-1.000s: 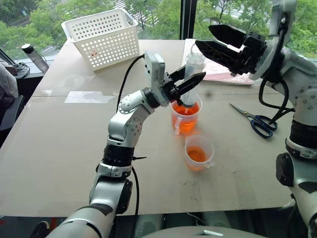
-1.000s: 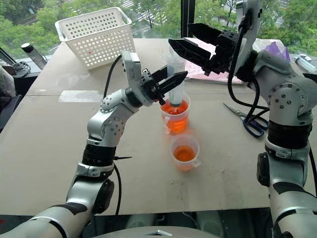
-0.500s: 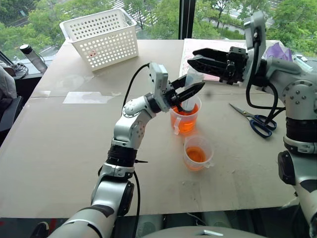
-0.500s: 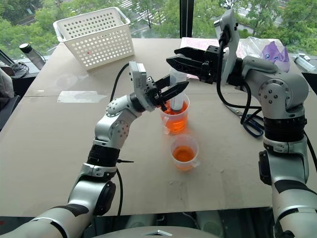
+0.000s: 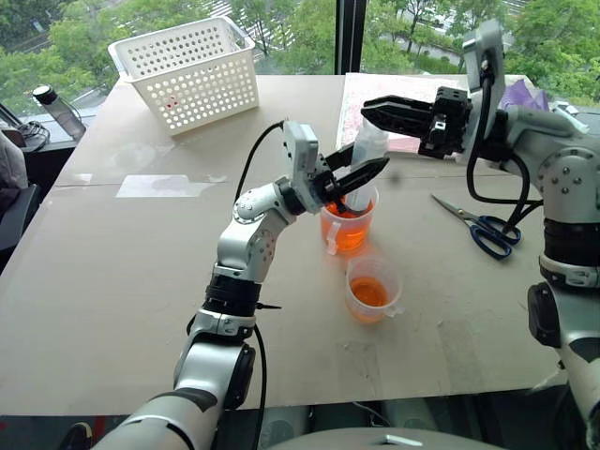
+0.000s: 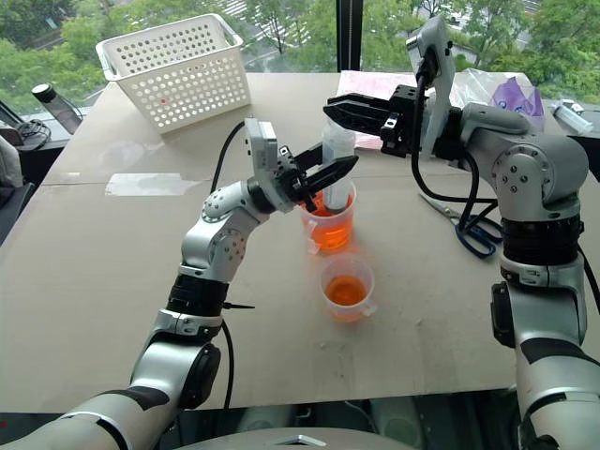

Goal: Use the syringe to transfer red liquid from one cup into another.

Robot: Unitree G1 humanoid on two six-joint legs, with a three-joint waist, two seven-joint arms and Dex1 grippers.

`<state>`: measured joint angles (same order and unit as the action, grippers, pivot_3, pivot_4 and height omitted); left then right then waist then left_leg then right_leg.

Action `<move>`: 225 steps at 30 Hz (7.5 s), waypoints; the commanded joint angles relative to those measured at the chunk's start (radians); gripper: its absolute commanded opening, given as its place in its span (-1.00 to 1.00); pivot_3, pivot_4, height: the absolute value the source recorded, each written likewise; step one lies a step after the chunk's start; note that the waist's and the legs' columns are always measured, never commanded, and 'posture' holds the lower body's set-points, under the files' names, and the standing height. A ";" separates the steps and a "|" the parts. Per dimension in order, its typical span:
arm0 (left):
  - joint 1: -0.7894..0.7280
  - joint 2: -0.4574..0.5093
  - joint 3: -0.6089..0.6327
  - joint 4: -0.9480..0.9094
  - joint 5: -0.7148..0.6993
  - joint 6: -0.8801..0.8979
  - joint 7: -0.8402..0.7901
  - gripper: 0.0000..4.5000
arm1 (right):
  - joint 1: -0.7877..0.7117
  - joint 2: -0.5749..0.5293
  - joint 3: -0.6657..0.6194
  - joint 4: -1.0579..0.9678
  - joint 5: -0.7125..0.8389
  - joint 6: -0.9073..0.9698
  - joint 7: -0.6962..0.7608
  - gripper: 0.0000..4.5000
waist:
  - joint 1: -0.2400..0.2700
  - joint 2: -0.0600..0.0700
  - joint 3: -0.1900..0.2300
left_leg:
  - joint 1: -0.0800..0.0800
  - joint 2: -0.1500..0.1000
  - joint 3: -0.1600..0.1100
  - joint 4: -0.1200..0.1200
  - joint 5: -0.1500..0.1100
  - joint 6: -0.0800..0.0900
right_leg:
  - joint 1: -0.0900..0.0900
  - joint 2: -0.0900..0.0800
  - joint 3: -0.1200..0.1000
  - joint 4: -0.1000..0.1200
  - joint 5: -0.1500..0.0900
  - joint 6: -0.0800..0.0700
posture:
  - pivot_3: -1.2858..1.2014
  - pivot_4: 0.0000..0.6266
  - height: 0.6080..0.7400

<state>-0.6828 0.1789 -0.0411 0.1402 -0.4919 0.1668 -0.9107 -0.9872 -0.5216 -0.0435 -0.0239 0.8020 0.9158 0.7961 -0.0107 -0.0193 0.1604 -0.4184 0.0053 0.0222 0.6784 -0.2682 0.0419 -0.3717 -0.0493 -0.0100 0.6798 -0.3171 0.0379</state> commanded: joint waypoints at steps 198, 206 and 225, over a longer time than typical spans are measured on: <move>-0.089 0.346 0.259 -0.500 -0.481 0.757 0.599 -0.37 | 0.765 -0.387 -0.279 -0.357 0.597 -0.134 -0.206 0.46 | 0.019 0.001 0.000 | 0.003 0.001 -0.003 0.003 -0.001 0.002 | 0.008 0.002 -0.003 -0.003 0.000 0.000 | 0.03 -0.52 1.00; 0.056 0.530 0.275 -0.492 -0.421 0.950 0.688 -0.37 | 0.803 -0.371 -0.237 -0.340 0.401 -0.151 -0.061 0.46 | 0.029 0.001 0.001 | 0.003 0.001 -0.004 0.002 -0.001 0.001 | 0.007 0.001 -0.003 -0.003 0.000 0.000 | 0.03 -0.52 1.00; 0.303 0.519 0.144 -0.388 -0.162 0.896 0.593 0.24 | 1.056 -0.180 -0.139 -0.241 -0.225 -0.579 0.039 0.47 | 0.015 0.007 -0.003 | 0.007 0.001 -0.001 -0.001 -0.001 0.001 | 0.008 0.001 0.000 -0.002 0.000 0.000 | 0.03 -0.52 1.00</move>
<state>-0.3842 0.7069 0.1024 -0.2545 -0.6713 1.0659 -0.3075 0.0734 -0.7048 -0.1538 -0.2262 0.5651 0.3400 0.8431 0.0042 -0.0124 0.1571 -0.4109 0.0062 0.0210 0.6776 -0.2689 0.0424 -0.3638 -0.0485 -0.0098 0.6784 -0.3174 0.0378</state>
